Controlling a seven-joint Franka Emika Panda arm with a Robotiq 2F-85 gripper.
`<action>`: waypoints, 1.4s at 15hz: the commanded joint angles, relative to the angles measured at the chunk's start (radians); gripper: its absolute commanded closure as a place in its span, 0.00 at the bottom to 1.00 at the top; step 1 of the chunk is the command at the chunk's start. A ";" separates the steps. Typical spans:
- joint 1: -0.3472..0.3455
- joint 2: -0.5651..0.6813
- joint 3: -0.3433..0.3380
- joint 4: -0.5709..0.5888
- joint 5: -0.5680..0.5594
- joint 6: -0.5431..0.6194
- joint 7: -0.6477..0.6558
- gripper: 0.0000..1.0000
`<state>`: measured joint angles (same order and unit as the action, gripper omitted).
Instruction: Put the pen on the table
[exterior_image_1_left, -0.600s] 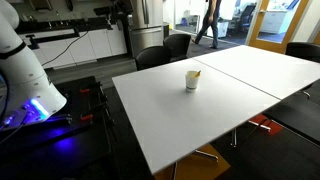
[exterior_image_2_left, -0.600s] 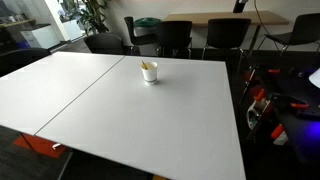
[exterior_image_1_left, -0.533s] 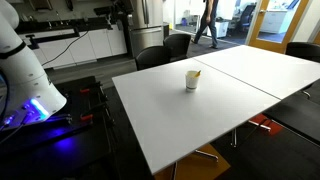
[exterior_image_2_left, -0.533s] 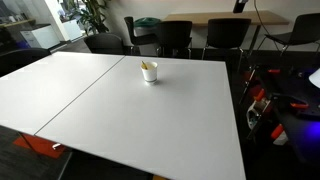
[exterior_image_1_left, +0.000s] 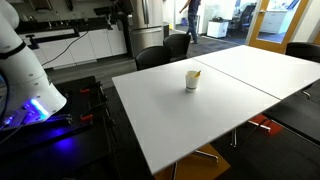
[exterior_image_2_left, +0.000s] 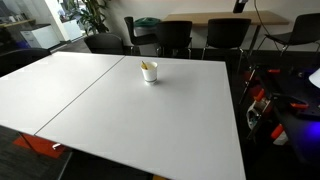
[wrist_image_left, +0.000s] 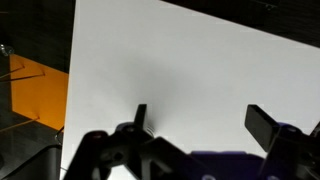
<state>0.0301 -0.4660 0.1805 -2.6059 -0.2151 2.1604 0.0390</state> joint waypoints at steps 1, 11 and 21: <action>0.016 0.006 -0.014 0.001 -0.009 0.009 0.026 0.00; -0.156 0.135 0.039 0.016 -0.288 0.370 0.470 0.00; -0.324 0.449 0.026 0.212 -0.744 0.654 0.806 0.00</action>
<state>-0.2618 -0.1254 0.1984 -2.4858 -0.8420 2.7714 0.7548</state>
